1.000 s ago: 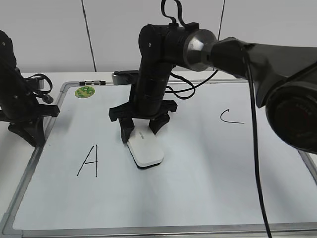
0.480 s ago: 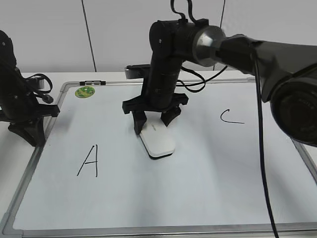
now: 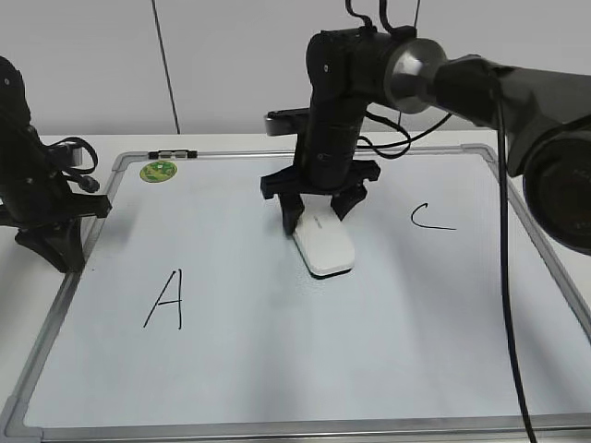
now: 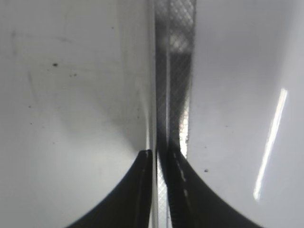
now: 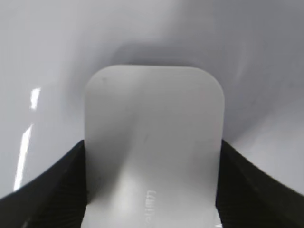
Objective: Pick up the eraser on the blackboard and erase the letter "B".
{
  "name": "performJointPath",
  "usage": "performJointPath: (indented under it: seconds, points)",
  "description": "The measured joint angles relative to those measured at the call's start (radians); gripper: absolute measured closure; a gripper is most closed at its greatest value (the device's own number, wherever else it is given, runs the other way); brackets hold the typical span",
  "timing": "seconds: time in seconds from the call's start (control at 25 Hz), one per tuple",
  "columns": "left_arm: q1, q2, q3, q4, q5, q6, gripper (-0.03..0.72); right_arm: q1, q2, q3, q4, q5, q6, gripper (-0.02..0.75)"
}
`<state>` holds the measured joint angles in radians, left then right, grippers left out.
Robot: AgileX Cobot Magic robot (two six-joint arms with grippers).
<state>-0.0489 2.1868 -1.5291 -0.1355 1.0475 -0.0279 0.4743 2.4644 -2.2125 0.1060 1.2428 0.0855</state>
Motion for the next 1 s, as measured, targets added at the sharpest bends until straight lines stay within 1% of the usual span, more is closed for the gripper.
performJointPath:
  seconds: [0.16,0.32,0.48,0.68,0.84,0.96,1.0]
  points:
    - [0.0,0.0,0.0,0.0,0.0,0.0,0.603,-0.01,-0.04,0.002,-0.137,-0.002,0.035,0.213]
    - [0.0,0.0,0.0,0.0,0.0,0.0,0.601,-0.056,-0.155,0.052,-0.185,-0.005,0.055,0.213]
    - [0.0,0.0,0.0,0.0,0.0,0.0,0.598,-0.128,-0.255,0.174,-0.228,-0.008,0.074,0.213]
    - [0.0,0.0,0.0,0.0,0.0,0.0,0.596,-0.213,-0.342,0.338,-0.238,-0.008,0.078,0.213]
    - [0.0,0.0,0.0,0.0,0.0,0.0,0.596,-0.278,-0.385,0.424,-0.238,-0.008,0.08,0.213]
    - [0.0,0.0,0.0,0.0,0.0,0.0,0.596,-0.326,-0.396,0.466,-0.194,-0.01,0.044,0.213]
    - [0.0,0.0,0.0,0.0,0.0,0.0,0.596,-0.351,-0.397,0.483,-0.16,-0.01,0.024,0.213]
